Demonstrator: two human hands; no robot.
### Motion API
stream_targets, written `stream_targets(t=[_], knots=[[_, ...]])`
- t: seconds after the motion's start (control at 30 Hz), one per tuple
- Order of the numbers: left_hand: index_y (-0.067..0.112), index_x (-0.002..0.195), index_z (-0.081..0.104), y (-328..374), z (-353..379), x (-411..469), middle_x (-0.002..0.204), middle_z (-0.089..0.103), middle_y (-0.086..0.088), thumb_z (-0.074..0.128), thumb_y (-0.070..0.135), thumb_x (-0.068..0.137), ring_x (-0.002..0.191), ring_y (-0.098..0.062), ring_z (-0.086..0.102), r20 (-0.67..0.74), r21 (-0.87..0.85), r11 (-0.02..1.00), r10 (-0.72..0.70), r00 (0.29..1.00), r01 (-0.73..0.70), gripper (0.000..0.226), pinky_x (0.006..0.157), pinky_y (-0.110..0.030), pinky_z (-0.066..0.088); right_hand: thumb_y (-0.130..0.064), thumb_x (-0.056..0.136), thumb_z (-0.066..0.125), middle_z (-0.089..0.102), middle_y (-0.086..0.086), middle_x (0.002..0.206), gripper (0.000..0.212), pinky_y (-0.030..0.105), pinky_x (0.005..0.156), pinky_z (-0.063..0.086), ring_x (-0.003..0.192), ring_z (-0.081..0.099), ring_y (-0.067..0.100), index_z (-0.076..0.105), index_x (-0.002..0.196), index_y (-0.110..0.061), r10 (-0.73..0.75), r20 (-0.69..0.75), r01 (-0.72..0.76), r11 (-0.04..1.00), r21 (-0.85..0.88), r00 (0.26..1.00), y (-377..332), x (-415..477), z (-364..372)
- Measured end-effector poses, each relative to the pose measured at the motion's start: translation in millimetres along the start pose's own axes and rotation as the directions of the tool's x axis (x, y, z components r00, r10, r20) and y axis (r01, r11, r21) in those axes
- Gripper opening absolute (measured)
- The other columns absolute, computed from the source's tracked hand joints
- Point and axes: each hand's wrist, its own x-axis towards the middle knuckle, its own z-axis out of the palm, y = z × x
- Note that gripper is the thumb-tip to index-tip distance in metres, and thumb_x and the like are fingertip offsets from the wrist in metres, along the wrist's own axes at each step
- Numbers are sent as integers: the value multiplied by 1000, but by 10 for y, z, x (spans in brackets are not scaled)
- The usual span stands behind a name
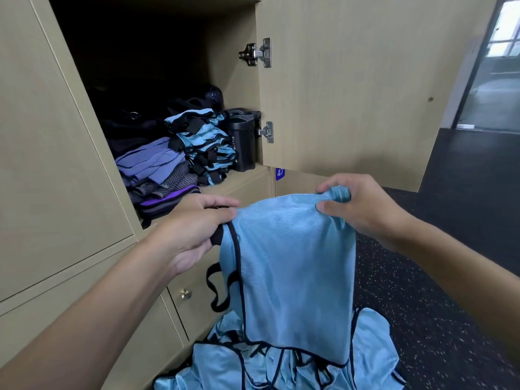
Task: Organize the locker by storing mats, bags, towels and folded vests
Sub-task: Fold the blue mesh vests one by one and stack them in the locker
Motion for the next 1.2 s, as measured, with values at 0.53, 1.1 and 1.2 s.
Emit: stream_targets(t=[0.53, 1.1, 1.2], knots=[[22, 79, 74, -130, -58, 83, 85, 68, 4, 73, 27, 86, 75, -5, 59, 92, 800, 541, 314, 945, -258, 10, 56, -16, 38, -22, 86, 72, 65, 10, 82, 11, 26, 58, 41, 64, 53, 13, 69, 83, -11, -124, 78, 141, 953, -268, 989, 27, 2, -57], [17, 59, 34, -310, 208, 276, 54, 31, 4, 60, 30, 93, 50, -18, 27, -20, 625, 755, 270, 963, -198, 45, 50, -28, 20, -5, 92, 55, 56, 19, 66, 17, 43, 52, 56, 47, 63, 31, 50, 76, -3, 112, 172, -132, 985, 108, 979, -189, -109, 306], [3, 71, 51, -287, 258, 254, 67, 44, -8, 62, 40, 91, 60, -21, 40, 23, 412, 898, 161, 987, -156, 43, 57, -32, 34, -8, 96, 58, 62, 17, 68, 20, 42, 62, 61, 54, 67, 26, 52, 78, 0, 61, 291, -138, 958, 252, 955, -282, -200, 439]])
